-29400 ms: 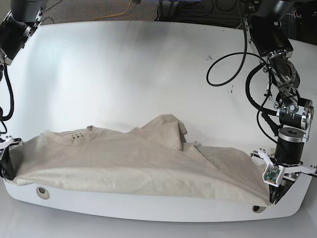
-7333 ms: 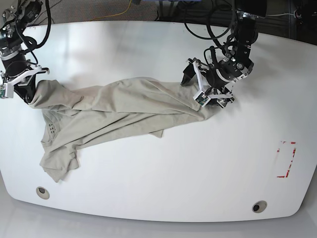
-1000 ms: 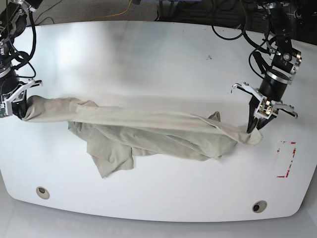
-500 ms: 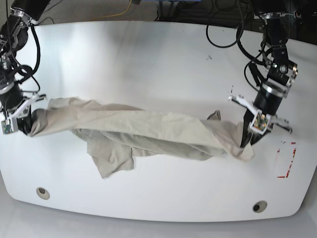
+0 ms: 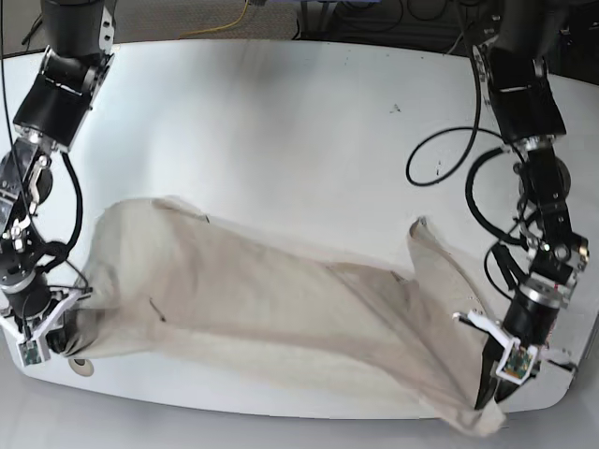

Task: Layout the t-shirt on the table in an organized manner, then fold the t-shirt properly
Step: 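Swing the held shirt up and lay it flat across the table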

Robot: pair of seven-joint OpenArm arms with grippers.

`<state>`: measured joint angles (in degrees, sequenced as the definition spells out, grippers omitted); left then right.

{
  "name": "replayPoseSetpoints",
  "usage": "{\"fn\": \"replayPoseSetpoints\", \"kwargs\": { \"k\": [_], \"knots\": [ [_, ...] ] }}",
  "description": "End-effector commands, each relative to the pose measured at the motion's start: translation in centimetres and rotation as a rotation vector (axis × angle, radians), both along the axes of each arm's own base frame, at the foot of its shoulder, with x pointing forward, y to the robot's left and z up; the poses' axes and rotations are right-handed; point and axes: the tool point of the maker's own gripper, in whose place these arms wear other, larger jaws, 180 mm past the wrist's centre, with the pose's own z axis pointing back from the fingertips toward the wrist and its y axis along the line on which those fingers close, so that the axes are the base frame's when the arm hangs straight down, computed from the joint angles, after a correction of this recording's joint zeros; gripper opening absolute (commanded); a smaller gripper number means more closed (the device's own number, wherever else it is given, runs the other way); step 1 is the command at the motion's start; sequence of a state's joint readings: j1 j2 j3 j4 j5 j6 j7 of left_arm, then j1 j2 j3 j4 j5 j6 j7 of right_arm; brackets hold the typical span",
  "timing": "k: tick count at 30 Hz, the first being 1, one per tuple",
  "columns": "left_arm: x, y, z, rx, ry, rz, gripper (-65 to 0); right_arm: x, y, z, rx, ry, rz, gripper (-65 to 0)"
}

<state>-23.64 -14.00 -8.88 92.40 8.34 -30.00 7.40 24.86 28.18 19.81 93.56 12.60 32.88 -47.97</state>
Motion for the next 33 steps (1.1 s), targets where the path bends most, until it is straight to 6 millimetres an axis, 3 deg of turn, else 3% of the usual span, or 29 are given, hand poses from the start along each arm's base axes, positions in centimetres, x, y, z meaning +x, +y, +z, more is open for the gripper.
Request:
{"fn": "replayPoseSetpoints", "kwargs": {
  "k": [1, 6, 10, 17, 19, 23, 27, 29, 33],
  "knots": [
    [1.3, 0.8, 6.1, 0.048, -0.140, 0.008, -65.0, 2.1, -0.5, 4.9, -0.023, -0.107, -0.001, -65.0],
    [2.7, 1.1, 10.9, 0.092, -0.216, 0.008, -65.0, 4.3, -0.7, 8.0, -0.026, -0.143, -0.006, -65.0],
    [3.4, 1.1, 15.6, 0.102, -0.291, 0.008, -65.0, 5.9, -0.6, 11.8, -0.047, -0.207, -0.003, -65.0],
    [3.2, -0.5, 22.9, 0.134, -0.417, -0.017, -65.0, 8.2, -0.2, 16.9, -0.105, -0.258, 0.010, -65.0],
    [3.1, -0.7, 24.1, 0.145, -0.430, -0.011, -65.0, 8.4, 0.0, 18.4, -0.134, -0.269, 0.017, -65.0],
    [2.7, -0.6, 24.9, 0.167, -0.434, 0.008, -65.0, 8.6, -0.1, 21.0, -0.184, -0.294, 0.011, -65.0],
    [1.1, -1.3, 25.4, 0.192, -0.471, 0.007, -65.0, 8.4, 0.0, 21.4, -0.209, -0.295, 0.013, -65.0],
    [0.6, -1.6, 24.6, 0.204, -0.462, 0.010, -65.0, 8.1, 0.1, 21.1, -0.229, -0.291, 0.015, -65.0],
    [-0.1, -1.8, 22.3, 0.219, -0.428, 0.017, -65.0, 6.4, -0.9, 18.3, -0.303, -0.225, -0.010, -65.0]
  ]
}}
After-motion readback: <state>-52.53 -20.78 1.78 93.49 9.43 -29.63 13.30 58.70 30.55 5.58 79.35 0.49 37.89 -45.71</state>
